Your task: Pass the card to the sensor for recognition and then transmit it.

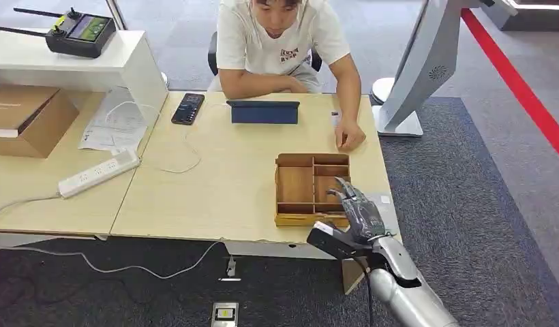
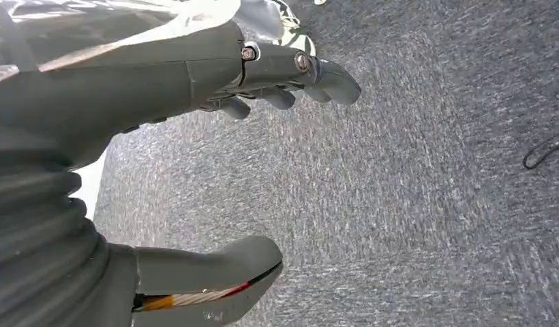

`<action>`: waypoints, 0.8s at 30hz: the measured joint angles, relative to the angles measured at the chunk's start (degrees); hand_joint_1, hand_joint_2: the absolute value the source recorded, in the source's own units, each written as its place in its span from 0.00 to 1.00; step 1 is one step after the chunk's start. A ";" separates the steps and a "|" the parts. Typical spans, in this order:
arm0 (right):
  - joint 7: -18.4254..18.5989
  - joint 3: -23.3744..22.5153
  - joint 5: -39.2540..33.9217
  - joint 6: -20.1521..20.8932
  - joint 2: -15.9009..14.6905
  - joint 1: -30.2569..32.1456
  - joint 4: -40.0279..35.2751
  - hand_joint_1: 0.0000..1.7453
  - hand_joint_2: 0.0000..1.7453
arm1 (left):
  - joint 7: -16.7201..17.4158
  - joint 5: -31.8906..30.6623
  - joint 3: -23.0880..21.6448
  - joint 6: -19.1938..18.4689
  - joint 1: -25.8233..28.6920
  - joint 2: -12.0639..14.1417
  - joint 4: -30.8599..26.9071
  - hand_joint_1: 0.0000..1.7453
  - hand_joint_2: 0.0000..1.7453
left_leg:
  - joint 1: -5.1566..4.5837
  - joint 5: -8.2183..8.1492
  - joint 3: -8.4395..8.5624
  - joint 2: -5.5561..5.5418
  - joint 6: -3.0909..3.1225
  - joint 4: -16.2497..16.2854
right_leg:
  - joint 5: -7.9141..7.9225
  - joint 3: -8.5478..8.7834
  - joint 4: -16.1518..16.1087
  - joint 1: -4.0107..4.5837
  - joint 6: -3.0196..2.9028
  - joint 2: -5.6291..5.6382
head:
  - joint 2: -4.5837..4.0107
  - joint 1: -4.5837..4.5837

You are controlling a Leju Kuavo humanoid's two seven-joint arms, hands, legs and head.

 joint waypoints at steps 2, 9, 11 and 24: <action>0.00 0.09 0.02 0.20 0.00 -0.05 0.00 0.00 1.00 | 0.13 0.00 0.00 0.02 0.00 -0.02 0.00 0.00 1.00 | 0.00 0.00 -0.01 0.00 0.00 0.00 | 0.00 0.00 0.00 0.00 0.00 0.00 | 0.00 0.00; 0.15 0.46 -0.09 0.35 -0.02 -0.23 0.00 0.00 1.00 | 0.13 -0.20 0.00 0.04 0.00 -0.02 0.00 0.00 1.00 | 0.00 0.00 0.00 0.00 0.00 0.00 | 0.00 0.00 0.00 0.00 0.00 0.00 | 0.00 0.00; 0.15 0.57 -0.09 0.35 -0.02 -0.23 0.00 0.00 1.00 | 0.30 -0.24 0.00 0.11 0.00 -0.02 0.00 0.00 1.00 | 0.00 0.00 0.00 0.00 0.00 0.00 | 0.00 0.00 0.00 0.00 0.00 0.00 | 0.00 0.00; 0.15 0.98 -0.59 1.16 -0.02 -0.29 0.00 1.00 1.00 | 0.44 -0.24 0.00 0.06 0.01 -0.02 0.00 0.00 1.00 | 0.00 0.00 0.00 0.00 0.00 0.00 | 0.00 -0.01 0.00 0.00 0.00 0.00 | 0.00 0.00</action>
